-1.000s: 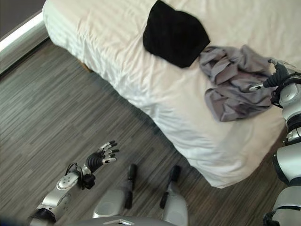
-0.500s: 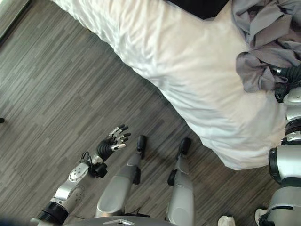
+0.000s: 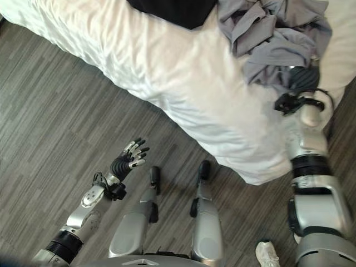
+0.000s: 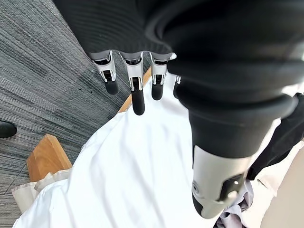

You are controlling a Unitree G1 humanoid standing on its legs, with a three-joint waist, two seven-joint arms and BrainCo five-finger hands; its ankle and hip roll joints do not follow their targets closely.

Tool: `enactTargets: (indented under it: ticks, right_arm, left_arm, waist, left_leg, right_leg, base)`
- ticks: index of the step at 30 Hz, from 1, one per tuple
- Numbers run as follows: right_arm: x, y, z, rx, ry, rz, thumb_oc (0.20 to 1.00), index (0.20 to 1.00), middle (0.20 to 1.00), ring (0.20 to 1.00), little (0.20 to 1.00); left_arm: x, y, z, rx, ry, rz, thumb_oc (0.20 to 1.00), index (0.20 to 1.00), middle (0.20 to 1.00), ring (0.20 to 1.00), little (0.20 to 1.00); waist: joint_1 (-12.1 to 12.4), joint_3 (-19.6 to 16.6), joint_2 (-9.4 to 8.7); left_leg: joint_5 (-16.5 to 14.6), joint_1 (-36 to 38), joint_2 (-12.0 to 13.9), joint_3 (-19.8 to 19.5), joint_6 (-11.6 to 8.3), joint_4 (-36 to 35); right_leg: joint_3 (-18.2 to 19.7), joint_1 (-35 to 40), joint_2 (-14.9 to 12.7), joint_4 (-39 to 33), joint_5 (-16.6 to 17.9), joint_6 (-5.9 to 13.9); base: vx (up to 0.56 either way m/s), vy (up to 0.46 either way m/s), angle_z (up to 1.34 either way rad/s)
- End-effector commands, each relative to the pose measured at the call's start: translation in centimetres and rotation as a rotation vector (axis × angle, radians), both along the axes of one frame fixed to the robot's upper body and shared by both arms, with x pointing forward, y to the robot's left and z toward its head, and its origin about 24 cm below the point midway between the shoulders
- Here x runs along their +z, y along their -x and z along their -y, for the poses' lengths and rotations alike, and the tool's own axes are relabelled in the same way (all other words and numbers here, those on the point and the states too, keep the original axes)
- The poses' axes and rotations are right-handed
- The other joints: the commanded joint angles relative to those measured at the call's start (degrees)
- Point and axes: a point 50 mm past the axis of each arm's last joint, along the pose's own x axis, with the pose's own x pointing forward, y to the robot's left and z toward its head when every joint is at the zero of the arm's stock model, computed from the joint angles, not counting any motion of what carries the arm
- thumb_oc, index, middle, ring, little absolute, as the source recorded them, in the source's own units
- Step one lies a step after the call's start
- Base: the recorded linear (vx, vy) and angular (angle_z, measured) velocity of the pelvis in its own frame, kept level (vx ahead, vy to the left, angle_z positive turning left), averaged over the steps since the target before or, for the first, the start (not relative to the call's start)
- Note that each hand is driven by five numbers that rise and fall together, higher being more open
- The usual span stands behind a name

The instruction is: Pick up bed clothes into laundry basket.

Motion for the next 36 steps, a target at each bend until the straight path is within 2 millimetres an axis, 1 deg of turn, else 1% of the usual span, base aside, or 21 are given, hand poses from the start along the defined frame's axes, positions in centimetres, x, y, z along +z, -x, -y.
enactTargets:
  ticks: [1,2,3,4,5,6,8,9,10,12,13,15,16,18,19,20,27,29,30,34,36]
  right_arm:
    - [2.1,0.3,-1.1,0.102,-0.152,0.183,0.2,0.2,0.2,0.2,0.2]
    - [3.4,0.5,-4.9,0.251,-0.335,0.292,0.2,0.2,0.2,0.2,0.2]
    - [4.3,0.8,-6.4,0.316,-0.371,0.346,0.2,0.2,0.2,0.2,0.2]
    - [4.9,1.2,-7.7,0.372,-0.408,0.385,0.2,0.2,0.2,0.2,0.2]
    - [6.3,1.8,-9.2,0.436,-0.434,0.457,0.2,0.2,0.2,0.2,0.2]
    - [6.9,2.5,-10.2,0.461,-0.478,0.494,0.2,0.2,0.2,0.2,0.2]
    - [7.6,3.7,-11.0,0.492,-0.473,0.544,0.2,0.2,0.2,0.2,0.2]
    - [7.9,4.1,-11.0,0.492,-0.462,0.558,0.2,0.2,0.2,0.2,0.2]
    - [8.2,5.1,-10.9,0.48,-0.442,0.583,0.2,0.2,0.2,0.2,0.2]
    - [8.4,5.8,-10.7,0.47,-0.427,0.606,0.2,0.2,0.2,0.2,0.2]
    - [8.4,6.0,-10.3,0.453,-0.419,0.609,0.2,0.2,0.2,0.2,0.2]
    - [8.4,6.6,-8.5,0.353,-0.403,0.634,0.2,0.2,0.2,0.2,0.2]
    - [8.4,6.6,-8.5,0.352,-0.403,0.632,0.2,0.2,0.2,0.2,0.2]
    - [7.9,6.9,-7.6,0.294,-0.405,0.629,0.2,0.2,0.2,0.2,0.2]
    - [7.4,7.0,-7.3,0.279,-0.409,0.616,0.2,0.2,0.2,0.2,0.2]
    - [6.1,7.2,-6.6,0.234,-0.398,0.57,0.2,0.2,0.2,0.2,0.2]
    - [-0.2,7.6,-5.9,0.194,-0.397,0.331,0.2,0.2,0.2,0.2,0.2]
    - [-0.6,7.7,-5.9,0.197,-0.399,0.319,0.2,0.2,0.2,0.2,0.2]
    - [-6.4,11.1,2.2,-0.043,-0.361,0.223,0.2,0.2,0.2,0.2,0.2]
    - [-6.9,11.6,2.4,-0.05,-0.337,0.203,0.2,0.2,0.2,0.2,0.2]
    - [-7.0,11.6,2.4,-0.039,-0.31,0.179,0.2,0.2,0.2,0.2,0.2]
  left_arm:
    - [0.7,0.0,-0.5,0.023,0.006,0.043,1.0,1.0,1.0,1.0,1.0]
    - [0.0,0.1,-0.5,0.047,0.015,0.0,1.0,1.0,1.0,1.0,1.0]
    - [-0.2,0.0,-0.5,0.054,0.011,-0.01,1.0,1.0,1.0,1.0,1.0]
    - [-0.2,-0.1,-0.5,0.055,0.008,-0.011,1.0,1.0,1.0,1.0,1.0]
    - [-0.3,-0.2,-0.3,0.054,0.004,-0.015,1.0,1.0,1.0,1.0,1.0]
    - [-0.7,0.1,-0.4,0.058,-0.004,-0.035,1.0,1.0,1.0,1.0,1.0]
    - [-1.1,0.3,-0.5,0.056,-0.017,-0.051,1.0,1.0,1.0,1.0,1.0]
    - [-1.3,0.4,-0.5,0.059,-0.023,-0.06,1.0,1.0,1.0,1.0,1.0]
    - [-1.6,0.6,-0.9,0.076,-0.036,-0.076,1.0,1.0,1.0,1.0,1.0]
    - [-1.8,0.8,-1.0,0.082,-0.044,-0.089,1.0,1.0,1.0,1.0,1.0]
    - [-1.9,1.0,-1.2,0.084,-0.048,-0.093,1.0,1.0,1.0,1.0,1.0]
    - [-2.6,1.5,-1.6,0.104,-0.054,-0.123,1.0,1.0,1.0,1.0,1.0]
    - [-2.6,1.6,-1.6,0.104,-0.055,-0.124,1.0,1.0,1.0,1.0,1.0]
    - [-3.1,2.0,-1.7,0.118,-0.051,-0.15,1.0,1.0,1.0,1.0,1.0]
    - [-3.3,2.1,-1.8,0.12,-0.052,-0.156,1.0,1.0,1.0,1.0,1.0]
    - [-3.4,2.3,-2.0,0.126,-0.059,-0.16,1.0,1.0,1.0,1.0,1.0]
    - [-3.3,2.4,-2.4,0.137,-0.085,-0.148,1.0,1.0,1.0,1.0,1.0]
    - [-3.3,2.4,-2.5,0.14,-0.083,-0.147,1.0,1.0,1.0,1.0,1.0]
    - [9.3,-0.7,-11.2,0.604,0.003,0.467,1.0,1.0,1.0,1.0,1.0]
    - [9.9,-1.0,-11.4,0.607,0.011,0.491,1.0,1.0,1.0,1.0,1.0]
    - [10.9,-1.2,-11.5,0.61,-0.02,0.53,1.0,1.0,1.0,1.0,1.0]
  waist:
    - [1.3,-1.3,-2.86]
    - [1.7,-3.3,-3.32]
    - [1.7,-4.4,-3.68]
    - [1.9,-5.4,-3.97]
    - [2.1,-6.5,-4.05]
    - [2.4,-8.6,-4.44]
    - [2.5,-10.9,-4.89]
    - [2.5,-11.9,-5.06]
    - [2.4,-13.6,-5.3]
    - [2.3,-14.6,-5.39]
    - [2.2,-15.4,-5.44]
    - [2.2,-17.8,-5.61]
    - [2.2,-17.8,-5.62]
    - [1.9,-18.7,-5.6]
    - [1.8,-18.9,-5.61]
    - [1.6,-19.3,-5.62]
    - [1.1,-18.4,-5.71]
    - [1.0,-18.2,-5.68]
    - [-9.2,-17.3,-5.12]
    - [-10.0,-17.7,-4.21]
    - [-10.2,-17.3,-3.98]
  left_leg:
    - [1.1,1.8,2.5,2.8,-3.42,0.3]
    - [0.1,4.5,2.7,3.2,-3.14,0.3]
    - [-0.1,5.5,2.6,3.4,-2.92,0.3]
    - [-0.5,6.8,2.6,3.6,-2.76,0.3]
    - [-1.1,8.4,2.7,3.7,-2.62,0.3]
    - [-1.8,10.8,2.5,4.0,-2.24,0.3]
    - [-2.3,13.1,2.3,4.0,-1.79,0.3]
    - [-2.7,14.1,2.1,4.1,-1.54,0.3]
    - [-3.5,16.0,1.9,4.1,-1.05,0.5]
    - [-4.0,16.9,1.8,4.0,-0.82,0.7]
    - [-4.4,17.7,1.6,4.0,-0.64,0.7]
    - [-5.3,19.4,1.3,4.1,-0.24,0.8]
    - [-5.3,19.4,1.3,4.1,-0.24,0.8]
    - [-5.8,19.9,1.1,4.0,0.11,1.0]
    - [-5.9,20.1,1.0,4.1,0.18,1.0]
    - [-6.1,20.3,1.0,4.2,0.38,1.1]
    - [-6.4,20.8,1.2,4.4,0.55,1.7]
    - [-6.4,20.8,1.2,4.4,0.54,1.8]
    - [-13.6,30.9,3.3,20.5,-0.71,0.3]
    - [-13.2,32.3,4.3,20.6,-1.14,0.3]
    - [-13.0,32.1,5.2,21.3,-2.19,4.9]
  right_leg:
    - [3.2,3.2,-5.4,0.7,-0.6,4.23]
    - [3.0,5.9,-5.2,0.7,-1.4,4.15]
    - [3.0,6.8,-5.2,0.7,-1.5,4.04]
    - [2.9,8.1,-5.2,0.7,-1.9,3.98]
    - [2.8,9.6,-5.1,0.7,-2.6,3.85]
    - [2.7,12.1,-4.9,0.7,-3.5,3.66]
    - [2.4,14.3,-5.1,1.4,-4.3,3.49]
    - [2.4,15.0,-5.1,2.1,-4.9,3.48]
    - [2.4,16.4,-5.2,3.9,-6.4,3.43]
    - [2.2,17.1,-5.3,5.1,-7.3,3.4]
    - [2.2,17.7,-5.4,5.5,-7.7,3.42]
    - [1.8,19.3,-5.6,5.8,-8.4,3.52]
    - [1.7,19.4,-5.6,5.8,-8.4,3.53]
    - [1.7,19.8,-5.7,6.2,-8.9,3.52]
    - [1.8,19.8,-5.7,6.3,-9.0,3.48]
    - [2.0,19.9,-5.5,6.4,-9.1,3.43]
    - [2.2,20.3,-5.0,6.6,-9.3,3.15]
    - [2.2,20.3,-5.0,6.7,-9.4,3.12]
    - [-12.6,8.1,-12.1,18.5,0.9,6.74]
    - [-13.1,8.2,-11.6,20.5,-3.4,5.41]
    - [-13.3,9.6,-10.3,19.7,-5.7,4.09]
  base:
    - [0.09,0.0,0.02]
    - [0.12,-0.001,0.07]
    - [0.13,-0.008,-0.01]
    - [0.09,0.004,-0.04]
    - [0.17,0.007,-0.05]
    - [0.16,0.012,0.05]
    - [0.15,0.021,0.1]
    - [0.15,0.044,0.14]
    - [0.1,0.031,0.11]
    - [0.1,0.021,0.05]
    - [0.12,0.027,0.07]
    - [0.11,0.025,0.15]
    - [0.07,0.016,0.15]
    - [0.01,0.008,0.03]
    - [0.02,0.021,-0.06]
    - [0.02,0.013,-0.06]
    - [0.0,-0.007,-0.03]
    - [0.0,-0.006,-0.02]
    - [0.01,-0.042,0.08]
    - [0.06,-0.109,0.74]
    - [0.05,-0.152,-0.52]
